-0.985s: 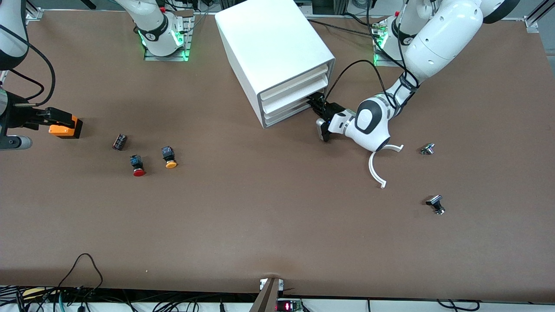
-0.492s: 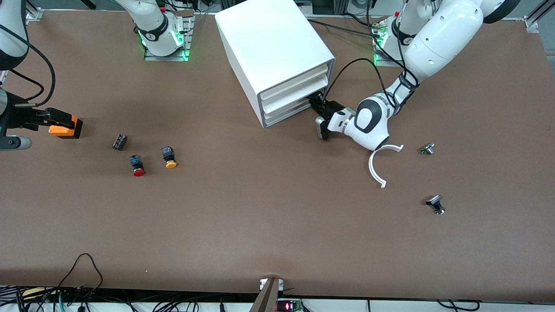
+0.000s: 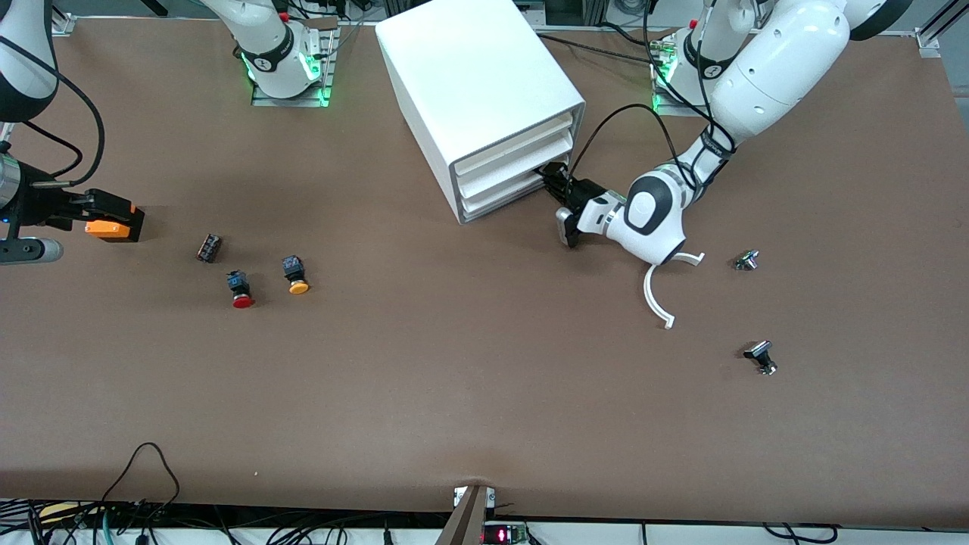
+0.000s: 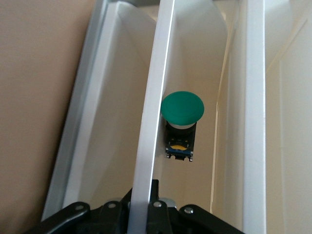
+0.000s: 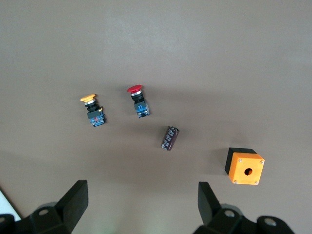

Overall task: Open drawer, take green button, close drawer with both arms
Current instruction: 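Pull the drawer open with the left gripper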

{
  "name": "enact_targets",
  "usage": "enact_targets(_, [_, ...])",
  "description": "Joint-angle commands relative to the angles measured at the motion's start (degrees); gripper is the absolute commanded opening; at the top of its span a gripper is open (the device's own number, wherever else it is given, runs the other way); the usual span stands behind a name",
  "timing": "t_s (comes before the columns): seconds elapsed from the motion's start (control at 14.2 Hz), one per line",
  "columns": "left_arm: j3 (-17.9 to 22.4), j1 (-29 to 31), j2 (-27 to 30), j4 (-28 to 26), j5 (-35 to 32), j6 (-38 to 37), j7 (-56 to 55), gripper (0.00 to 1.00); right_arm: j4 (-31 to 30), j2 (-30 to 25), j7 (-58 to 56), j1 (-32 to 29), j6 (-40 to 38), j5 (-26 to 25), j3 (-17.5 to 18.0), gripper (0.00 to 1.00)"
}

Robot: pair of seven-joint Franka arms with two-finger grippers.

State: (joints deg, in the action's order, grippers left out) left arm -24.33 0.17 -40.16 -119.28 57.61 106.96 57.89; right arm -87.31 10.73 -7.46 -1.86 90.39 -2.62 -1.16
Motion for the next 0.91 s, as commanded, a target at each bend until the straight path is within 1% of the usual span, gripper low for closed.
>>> enact_targets(0.0, [2.01, 0.62, 1.23, -0.08, 0.93, 1.85, 0.29, 0.0, 0.74, 0.26, -0.45, 0.1, 0.31, 0.07, 0.11, 1.0])
enact_targets(0.42, [4.12, 0.71, 1.49, 2.48, 0.75, 1.76, -5.5, 0.0, 0.74, 0.61, -0.45, 0.63, 0.75, 0.86, 0.11, 1.0])
enact_targets(0.7, [5.96, 0.71, 1.58, 4.15, 0.75, 1.76, -7.61, 0.0, 0.74, 1.4, -0.36, 1.77, 1.71, 2.09, 0.11, 1.0])
enact_targets(0.84, [7.36, 0.71, 1.75, 5.55, 0.66, 1.76, -8.15, 0.0, 0.74, 1.83, -0.1, 3.43, 2.51, 2.0, 0.11, 1.0])
